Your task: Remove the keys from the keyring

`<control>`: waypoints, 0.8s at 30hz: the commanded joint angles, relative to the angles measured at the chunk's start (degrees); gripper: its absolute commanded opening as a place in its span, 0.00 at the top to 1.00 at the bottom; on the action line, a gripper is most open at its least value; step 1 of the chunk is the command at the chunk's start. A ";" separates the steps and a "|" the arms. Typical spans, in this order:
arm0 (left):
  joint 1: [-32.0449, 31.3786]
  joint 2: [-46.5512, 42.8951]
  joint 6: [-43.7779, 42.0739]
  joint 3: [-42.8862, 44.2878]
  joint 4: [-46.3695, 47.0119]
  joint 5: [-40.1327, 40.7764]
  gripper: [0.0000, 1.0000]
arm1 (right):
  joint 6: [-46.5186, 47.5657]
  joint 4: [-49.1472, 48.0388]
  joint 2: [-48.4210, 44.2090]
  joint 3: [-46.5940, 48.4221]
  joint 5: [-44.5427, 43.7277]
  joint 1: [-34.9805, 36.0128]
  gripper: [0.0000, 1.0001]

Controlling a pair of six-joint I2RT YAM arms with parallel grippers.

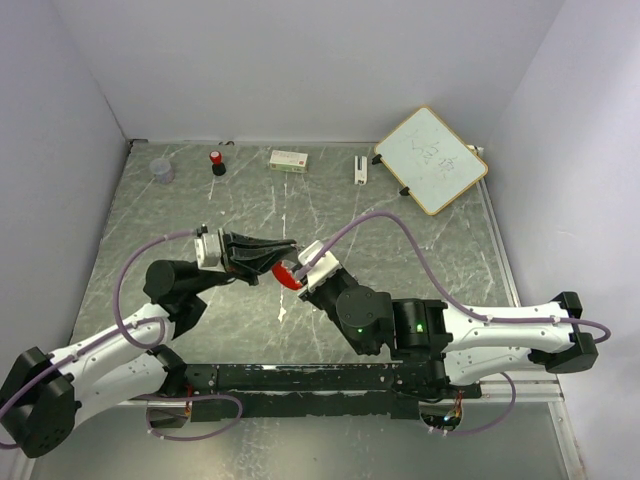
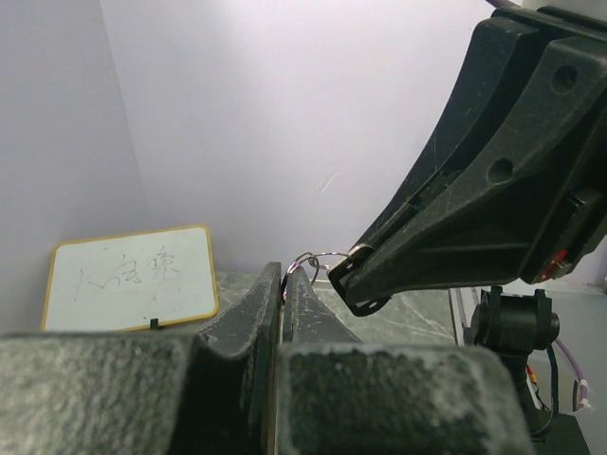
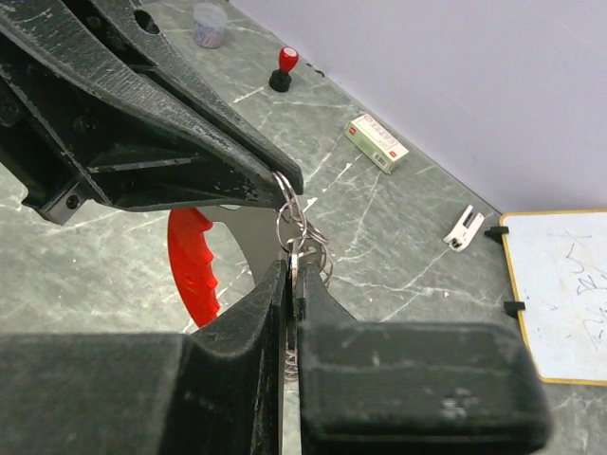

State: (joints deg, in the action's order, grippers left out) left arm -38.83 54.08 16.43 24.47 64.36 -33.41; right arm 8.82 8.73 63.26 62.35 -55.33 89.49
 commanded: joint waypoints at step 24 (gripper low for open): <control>0.13 -2.77 4.18 -2.93 10.38 6.94 0.93 | -1.78 -2.46 -0.59 -3.64 0.40 0.33 1.00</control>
State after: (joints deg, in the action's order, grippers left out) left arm -38.94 51.75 18.04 21.43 66.48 -30.98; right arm 7.44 6.94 62.48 60.27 -54.43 89.49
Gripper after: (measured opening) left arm 0.088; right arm 0.026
